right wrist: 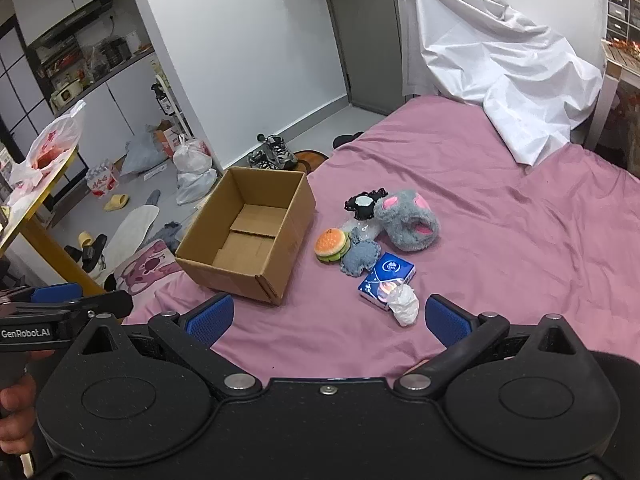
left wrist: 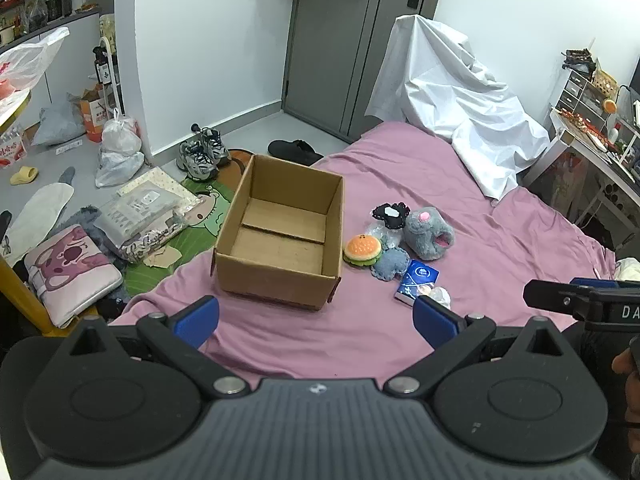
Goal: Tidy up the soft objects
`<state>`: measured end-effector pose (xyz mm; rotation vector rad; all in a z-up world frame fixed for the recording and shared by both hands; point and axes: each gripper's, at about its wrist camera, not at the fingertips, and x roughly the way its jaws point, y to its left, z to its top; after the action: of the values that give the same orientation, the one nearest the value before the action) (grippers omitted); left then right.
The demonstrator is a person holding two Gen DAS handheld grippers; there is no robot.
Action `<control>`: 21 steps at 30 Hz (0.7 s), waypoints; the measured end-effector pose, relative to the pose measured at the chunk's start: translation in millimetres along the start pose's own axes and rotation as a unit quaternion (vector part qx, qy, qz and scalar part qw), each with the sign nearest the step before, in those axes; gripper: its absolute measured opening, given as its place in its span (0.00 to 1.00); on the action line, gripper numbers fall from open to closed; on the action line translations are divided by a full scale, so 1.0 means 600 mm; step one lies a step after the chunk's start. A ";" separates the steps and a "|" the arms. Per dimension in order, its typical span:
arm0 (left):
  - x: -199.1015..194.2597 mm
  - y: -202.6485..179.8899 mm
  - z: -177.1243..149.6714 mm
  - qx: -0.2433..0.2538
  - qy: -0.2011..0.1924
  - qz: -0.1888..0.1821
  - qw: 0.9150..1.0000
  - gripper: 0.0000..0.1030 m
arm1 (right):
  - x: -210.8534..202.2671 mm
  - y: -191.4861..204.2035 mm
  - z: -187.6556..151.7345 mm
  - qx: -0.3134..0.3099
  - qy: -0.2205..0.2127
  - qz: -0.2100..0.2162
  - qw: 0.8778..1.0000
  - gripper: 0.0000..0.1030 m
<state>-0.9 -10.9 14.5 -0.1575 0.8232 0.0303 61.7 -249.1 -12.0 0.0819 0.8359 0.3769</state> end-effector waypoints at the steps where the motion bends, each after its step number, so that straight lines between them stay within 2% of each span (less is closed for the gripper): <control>1: 0.002 -0.001 0.000 0.001 0.001 -0.001 1.000 0.99 | 0.000 -0.001 0.004 -0.002 0.000 0.000 1.000 1.00; 10: 0.032 -0.013 0.001 0.001 0.011 -0.012 1.000 0.99 | 0.022 -0.010 0.009 -0.002 0.006 0.007 1.000 1.00; 21: 0.086 -0.032 0.007 -0.006 0.027 -0.015 0.999 0.99 | 0.079 -0.042 0.007 0.027 0.038 0.023 0.999 1.00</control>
<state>38.9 -31.1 -18.3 -0.1831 0.8751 0.0028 100.8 -255.4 -48.5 0.1373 0.9207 0.4037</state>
